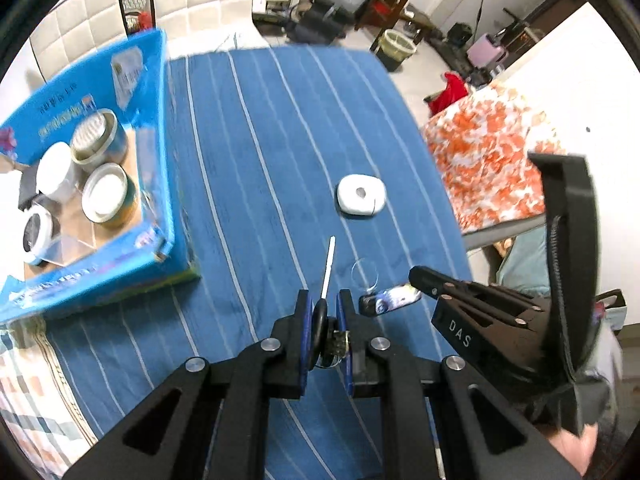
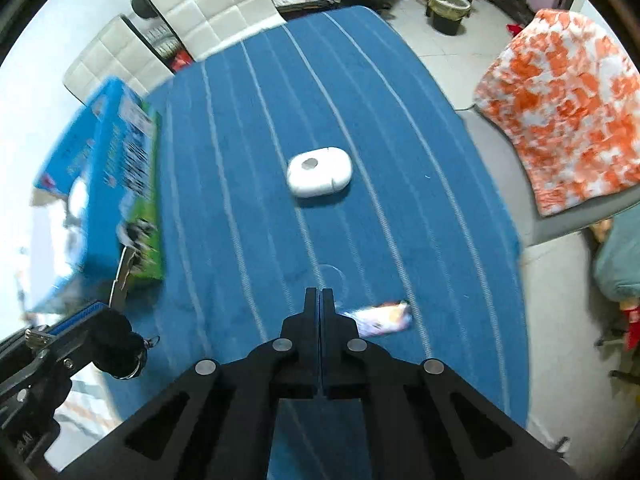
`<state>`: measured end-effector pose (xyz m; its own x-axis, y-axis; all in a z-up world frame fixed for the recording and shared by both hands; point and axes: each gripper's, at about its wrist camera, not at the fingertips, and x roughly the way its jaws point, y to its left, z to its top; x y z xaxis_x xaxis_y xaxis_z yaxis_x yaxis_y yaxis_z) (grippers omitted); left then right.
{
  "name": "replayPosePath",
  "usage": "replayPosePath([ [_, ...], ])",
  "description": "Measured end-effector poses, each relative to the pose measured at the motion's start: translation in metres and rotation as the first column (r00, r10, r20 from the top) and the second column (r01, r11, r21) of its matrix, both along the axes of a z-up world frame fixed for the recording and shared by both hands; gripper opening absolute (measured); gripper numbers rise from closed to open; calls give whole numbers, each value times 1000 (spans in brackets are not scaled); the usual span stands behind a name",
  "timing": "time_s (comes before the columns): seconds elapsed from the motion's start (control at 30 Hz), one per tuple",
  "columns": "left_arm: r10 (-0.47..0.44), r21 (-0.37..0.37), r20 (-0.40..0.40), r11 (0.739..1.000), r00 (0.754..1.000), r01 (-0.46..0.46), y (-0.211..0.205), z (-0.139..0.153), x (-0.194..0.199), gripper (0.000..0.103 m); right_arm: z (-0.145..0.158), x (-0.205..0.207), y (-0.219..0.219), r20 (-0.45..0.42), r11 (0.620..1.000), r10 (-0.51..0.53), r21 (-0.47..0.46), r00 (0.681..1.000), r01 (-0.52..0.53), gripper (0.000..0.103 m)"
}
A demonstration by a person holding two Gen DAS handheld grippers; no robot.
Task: Organize rigid objects
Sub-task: 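Lift the car key and white device and carry them over the blue box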
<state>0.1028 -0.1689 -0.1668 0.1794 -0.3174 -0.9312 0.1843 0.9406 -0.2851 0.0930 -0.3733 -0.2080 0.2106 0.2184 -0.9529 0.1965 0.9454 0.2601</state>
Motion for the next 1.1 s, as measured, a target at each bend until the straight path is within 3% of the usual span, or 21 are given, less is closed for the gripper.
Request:
replayPosePath([
  [0.03,4,-4,7,1000,1000,-4,1,1,3,10,-1,3,-6,9,998,-37,48,999,37,6],
  [0.07,16,-8,17,1000,1000,-16,4,5,7,10,-4,9,-13,3,993,-74,95,997,73,21],
  [0.1,25,-10,23,1000,999,-25,5,5,10,10,-9,16,-18,-9,988,-101,120,995,101,46],
  [0.17,54,-15,40,998,998,-53,8,6,22,10,-19,31,-23,-18,975,-153,159,988,154,67],
  [0.27,91,-15,63,996,994,-91,16,9,42,10,-40,57,-27,-59,971,-184,143,981,191,68],
  [0.33,111,-17,74,994,991,-110,17,6,59,10,-54,80,-24,-70,981,-171,85,983,177,68],
  [0.5,127,-1,83,992,988,-128,16,-3,93,10,-93,113,-5,-148,997,-60,-49,987,53,66],
  [0.53,126,2,82,992,989,-127,16,-3,95,10,-90,114,1,-111,995,-33,-100,993,22,60],
  [0.6,124,8,78,992,989,-125,16,-6,99,10,-96,116,14,-118,984,18,-174,993,-38,60],
  [0.73,120,10,69,993,990,-121,19,-7,98,10,-98,111,19,-115,978,28,-202,993,-51,60],
  [0.9,122,-3,77,992,990,-122,27,6,90,10,-51,90,19,-40,990,31,-136,999,-36,60],
  [1.1,159,-44,141,987,977,-154,62,53,75,10,62,71,35,129,998,60,-20,990,-58,60],
])
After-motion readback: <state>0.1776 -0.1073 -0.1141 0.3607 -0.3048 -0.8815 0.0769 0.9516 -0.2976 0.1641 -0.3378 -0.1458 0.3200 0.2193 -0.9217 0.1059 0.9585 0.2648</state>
